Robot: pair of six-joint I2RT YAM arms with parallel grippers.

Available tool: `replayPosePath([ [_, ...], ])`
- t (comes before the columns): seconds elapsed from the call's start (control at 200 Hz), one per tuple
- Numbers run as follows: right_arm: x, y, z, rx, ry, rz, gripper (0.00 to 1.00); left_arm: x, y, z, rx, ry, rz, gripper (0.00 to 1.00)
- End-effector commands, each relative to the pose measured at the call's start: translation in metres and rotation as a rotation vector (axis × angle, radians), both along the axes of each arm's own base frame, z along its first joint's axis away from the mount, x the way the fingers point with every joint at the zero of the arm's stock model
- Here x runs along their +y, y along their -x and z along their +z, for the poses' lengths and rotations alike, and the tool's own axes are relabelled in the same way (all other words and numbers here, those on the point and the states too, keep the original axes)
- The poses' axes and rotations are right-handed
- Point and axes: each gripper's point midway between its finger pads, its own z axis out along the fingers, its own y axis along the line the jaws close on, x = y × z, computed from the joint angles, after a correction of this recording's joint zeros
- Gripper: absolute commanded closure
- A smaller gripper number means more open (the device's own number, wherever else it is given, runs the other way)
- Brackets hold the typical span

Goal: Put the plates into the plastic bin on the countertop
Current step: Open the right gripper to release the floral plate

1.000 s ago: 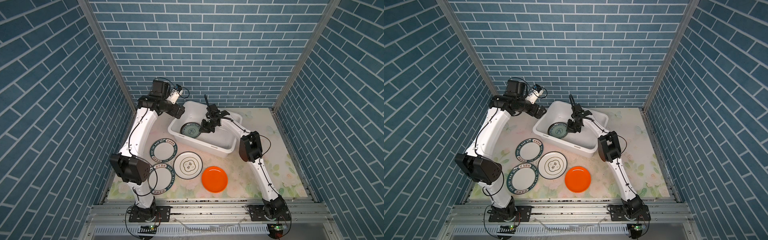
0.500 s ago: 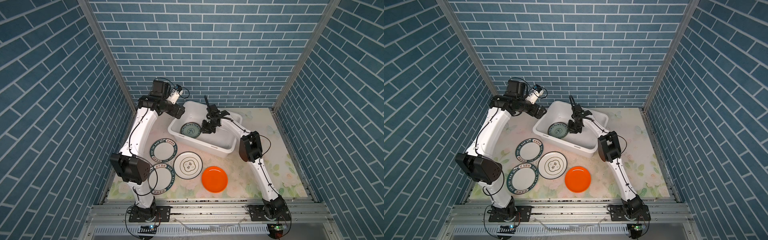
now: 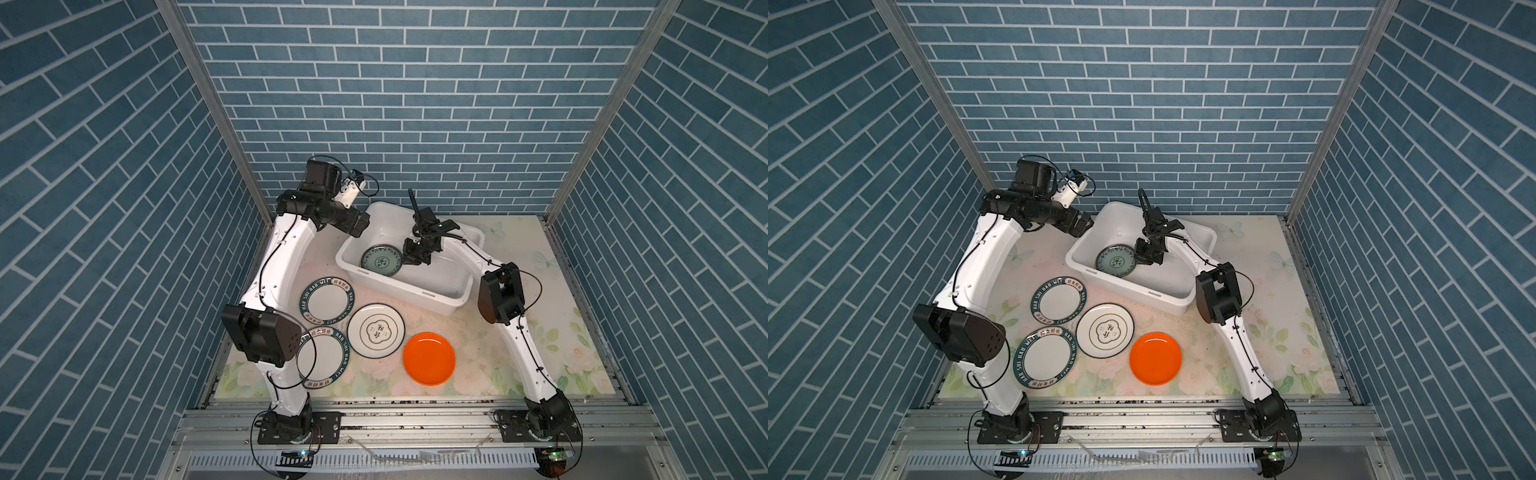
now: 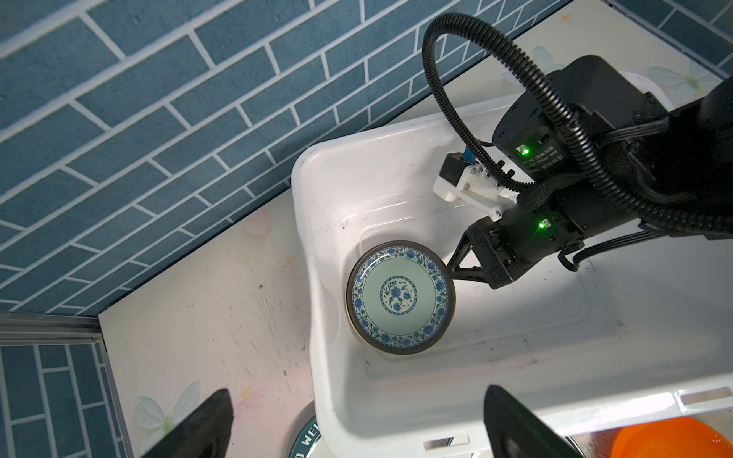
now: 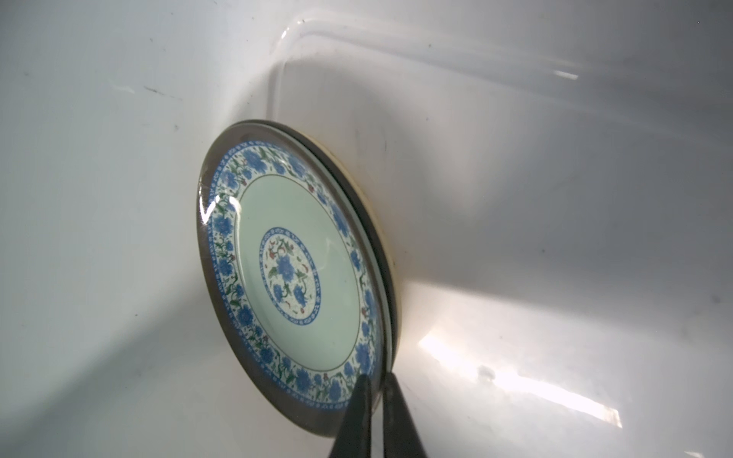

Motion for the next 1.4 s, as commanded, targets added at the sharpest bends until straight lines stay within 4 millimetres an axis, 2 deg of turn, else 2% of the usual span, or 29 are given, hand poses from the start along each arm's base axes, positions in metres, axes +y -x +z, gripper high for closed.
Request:
replayPosePath([
  [0.0,0.003,-0.003,0.010,-0.017,-0.020,0.004,0.91,0.002,-0.001,-0.002,0.017,0.006,0.007,0.00],
  [0.6,0.004,-0.008,-0.003,0.035,-0.054,-0.016,0.91,0.006,-0.003,-0.007,0.030,0.006,0.016,0.00],
  [0.85,0.002,-0.015,0.010,-0.021,-0.046,-0.014,0.84,0.006,-0.005,-0.007,0.030,0.009,0.017,0.00],
  [1.105,-0.007,-0.026,0.036,-0.128,-0.010,-0.014,0.84,0.006,-0.007,-0.008,0.030,0.006,0.017,0.01],
  [1.255,-0.014,-0.024,0.027,-0.098,0.014,-0.027,0.84,0.005,-0.007,-0.007,0.036,0.007,0.016,0.01],
  [1.395,-0.010,-0.020,0.014,-0.055,-0.001,-0.023,0.85,0.006,-0.007,-0.007,0.037,0.004,0.017,0.00],
])
